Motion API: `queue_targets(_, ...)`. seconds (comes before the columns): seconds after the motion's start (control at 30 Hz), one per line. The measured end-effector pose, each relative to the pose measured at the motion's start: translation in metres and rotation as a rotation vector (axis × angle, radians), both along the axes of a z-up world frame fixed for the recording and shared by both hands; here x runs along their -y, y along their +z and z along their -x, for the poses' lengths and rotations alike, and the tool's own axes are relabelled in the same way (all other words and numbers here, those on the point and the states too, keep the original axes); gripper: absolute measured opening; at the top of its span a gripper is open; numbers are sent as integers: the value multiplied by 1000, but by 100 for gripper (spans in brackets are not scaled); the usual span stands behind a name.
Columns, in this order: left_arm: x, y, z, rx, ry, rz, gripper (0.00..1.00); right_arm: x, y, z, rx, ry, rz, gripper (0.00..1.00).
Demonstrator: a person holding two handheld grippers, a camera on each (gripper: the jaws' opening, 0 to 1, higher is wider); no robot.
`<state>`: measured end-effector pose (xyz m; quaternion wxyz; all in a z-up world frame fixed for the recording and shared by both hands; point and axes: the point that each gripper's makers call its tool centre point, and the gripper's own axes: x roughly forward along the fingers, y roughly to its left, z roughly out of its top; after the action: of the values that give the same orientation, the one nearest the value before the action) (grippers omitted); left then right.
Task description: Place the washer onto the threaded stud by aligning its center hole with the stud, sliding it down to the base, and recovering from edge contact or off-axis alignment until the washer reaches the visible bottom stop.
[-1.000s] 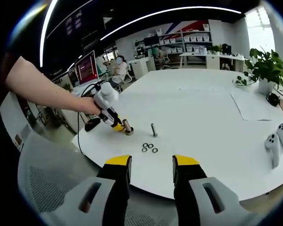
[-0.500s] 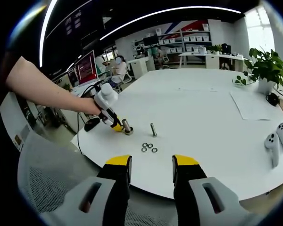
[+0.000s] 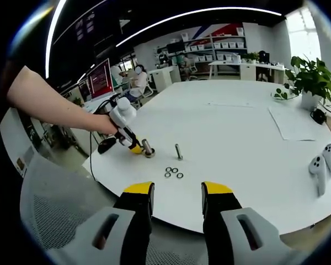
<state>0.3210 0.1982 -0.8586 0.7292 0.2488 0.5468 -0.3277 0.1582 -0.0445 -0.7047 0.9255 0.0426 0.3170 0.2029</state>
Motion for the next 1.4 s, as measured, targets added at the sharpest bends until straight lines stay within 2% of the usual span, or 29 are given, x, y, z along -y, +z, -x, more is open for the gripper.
queue_targets(0.3, 0, 0, 5, 1, -22, -2, 20, 1, 0, 0, -1, -3, 3, 37)
queue_targets(0.47, -6, -4, 10, -49, -54, -42, 20, 1, 0, 0, -1, -2, 3, 37)
queue_targets(0.63, -9, -6, 14, -62, -76, -54, 20, 1, 0, 0, 0, -4, 3, 37)
queue_targets(0.77, -11, -7, 25, -102, -111, -82, 20, 1, 0, 0, 1, -3, 2, 37)
queue_targets(0.9, -11, -8, 31, -127, -95, -87, 21, 1, 0, 0, 3, -3, 0, 37)
queue_targets(1.07, -11, -10, 32, -111, -92, -90, 22, 1, 0, 0, 4, -2, 2, 37)
queue_targets(1.17, -10, -9, 32, -120, -54, -72, 25, 1, 1, 0, 4, -4, 0, 37)
queue_targets(1.27, -12, -10, 31, -89, -66, -77, 22, 1, 1, 0, 5, -3, 1, 37)
queue_targets(1.4, -11, -10, 32, -78, -57, -72, 22, 1, 1, 0, 6, -5, 0, 37)
